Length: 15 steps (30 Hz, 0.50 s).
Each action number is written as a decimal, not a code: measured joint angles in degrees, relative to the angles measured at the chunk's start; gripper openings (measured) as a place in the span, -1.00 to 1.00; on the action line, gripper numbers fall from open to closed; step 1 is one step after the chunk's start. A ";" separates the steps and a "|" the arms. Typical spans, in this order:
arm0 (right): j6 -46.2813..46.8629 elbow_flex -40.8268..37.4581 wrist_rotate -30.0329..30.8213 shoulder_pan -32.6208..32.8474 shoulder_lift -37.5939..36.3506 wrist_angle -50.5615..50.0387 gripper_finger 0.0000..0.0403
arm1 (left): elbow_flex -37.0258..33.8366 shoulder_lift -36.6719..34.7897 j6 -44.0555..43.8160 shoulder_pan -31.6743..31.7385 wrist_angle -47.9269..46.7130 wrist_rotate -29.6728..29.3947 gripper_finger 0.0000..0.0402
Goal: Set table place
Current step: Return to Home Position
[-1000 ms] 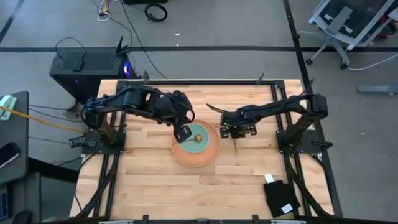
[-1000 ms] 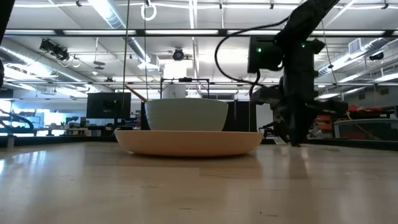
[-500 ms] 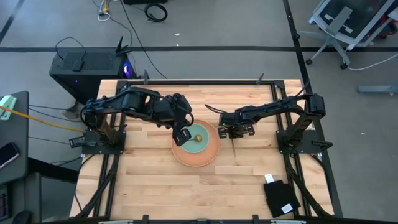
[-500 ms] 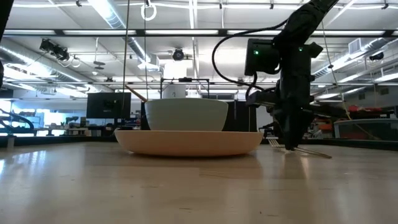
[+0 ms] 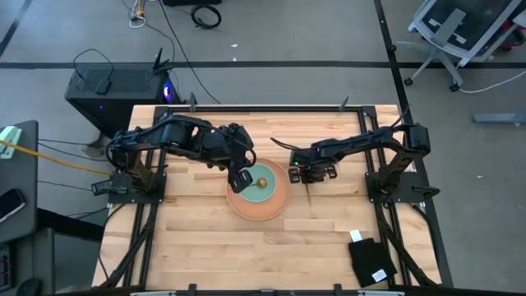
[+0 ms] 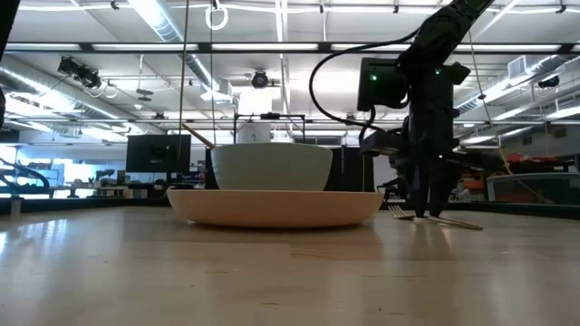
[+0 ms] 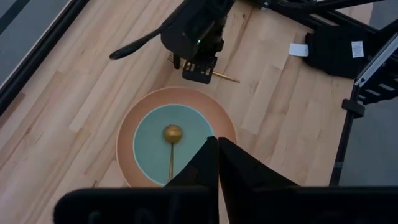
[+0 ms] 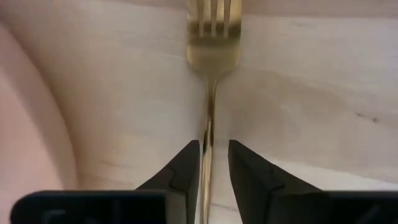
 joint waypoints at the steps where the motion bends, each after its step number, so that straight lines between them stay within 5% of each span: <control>1: -0.26 0.00 -0.15 -0.22 -0.51 -0.22 -0.56 | 0.02 0.00 0.02 0.00 -0.02 -0.02 -0.95; 8: -1.74 0.00 5.83 -0.61 -10.22 -4.25 -0.93 | 0.00 -1.55 0.11 0.02 -0.13 -0.21 -0.95; 15: -14.57 0.02 14.88 -0.36 -25.80 -2.84 -0.97 | 0.02 -5.21 3.93 -0.31 -0.18 -4.22 -0.96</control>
